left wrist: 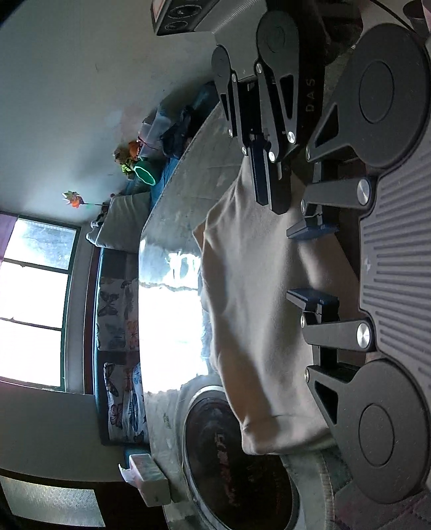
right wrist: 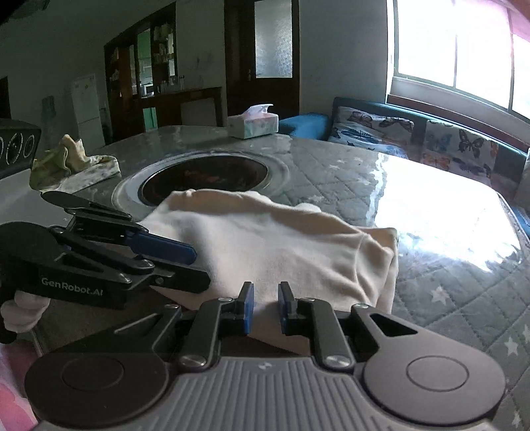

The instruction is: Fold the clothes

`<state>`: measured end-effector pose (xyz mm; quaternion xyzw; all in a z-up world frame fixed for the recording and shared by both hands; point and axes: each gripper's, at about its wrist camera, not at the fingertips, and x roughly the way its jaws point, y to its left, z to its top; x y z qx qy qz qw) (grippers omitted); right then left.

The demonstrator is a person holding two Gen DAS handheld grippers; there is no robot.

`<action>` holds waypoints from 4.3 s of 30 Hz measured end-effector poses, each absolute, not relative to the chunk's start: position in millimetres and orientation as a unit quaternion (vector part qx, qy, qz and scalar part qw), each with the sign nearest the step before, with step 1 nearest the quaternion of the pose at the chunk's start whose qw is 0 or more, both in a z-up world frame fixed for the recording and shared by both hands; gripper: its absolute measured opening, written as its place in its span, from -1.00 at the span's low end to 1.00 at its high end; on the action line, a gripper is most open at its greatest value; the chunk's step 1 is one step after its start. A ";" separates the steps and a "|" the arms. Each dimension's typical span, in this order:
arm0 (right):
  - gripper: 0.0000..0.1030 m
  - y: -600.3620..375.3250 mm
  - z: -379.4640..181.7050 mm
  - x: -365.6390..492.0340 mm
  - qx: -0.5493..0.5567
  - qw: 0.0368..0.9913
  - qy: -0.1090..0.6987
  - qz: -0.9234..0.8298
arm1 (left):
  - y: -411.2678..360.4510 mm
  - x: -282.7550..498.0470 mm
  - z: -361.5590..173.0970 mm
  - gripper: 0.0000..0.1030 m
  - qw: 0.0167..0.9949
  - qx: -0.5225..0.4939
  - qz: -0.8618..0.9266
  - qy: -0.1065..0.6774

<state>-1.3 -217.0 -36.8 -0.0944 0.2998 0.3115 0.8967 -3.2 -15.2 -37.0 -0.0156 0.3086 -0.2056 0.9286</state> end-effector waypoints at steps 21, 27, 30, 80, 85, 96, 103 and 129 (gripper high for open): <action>-0.69 -197.0 -32.6 -9.5 -0.123 0.894 0.276 0.330 | 1.0 -7.0 -29.6 -0.32 0.934 -0.013 -0.186 0.305; -0.69 -194.9 -39.6 -10.6 -0.132 0.890 0.282 0.332 | 2.9 -8.7 -38.3 -0.30 0.931 -0.015 -0.186 0.313; -0.69 -196.5 -41.1 -10.3 -0.130 0.890 0.279 0.336 | 2.4 -9.6 -39.3 -0.30 0.932 -0.011 -0.188 0.309; -0.57 -234.7 -29.8 -9.9 -0.084 0.908 0.298 0.283 | 33.7 -15.7 -34.7 -0.44 0.939 -0.028 -0.158 0.305; -0.57 -246.0 -23.1 -10.0 -0.077 0.916 0.294 0.260 | 33.8 -16.3 -35.8 -0.43 0.939 -0.032 -0.157 0.305; -0.58 -251.0 -22.1 10.5 -0.074 0.913 0.304 0.262 | 33.2 -16.9 -35.1 -0.41 0.939 -0.033 -0.155 0.306; -0.58 -242.0 -32.6 42.9 -0.071 0.909 0.317 0.260 | 34.8 -16.3 -35.5 -0.41 0.938 -0.036 -0.156 0.307; -0.59 -214.7 -24.1 99.8 -0.099 0.902 0.318 0.274 | 37.4 -14.5 -35.3 -0.41 0.936 -0.047 -0.158 0.312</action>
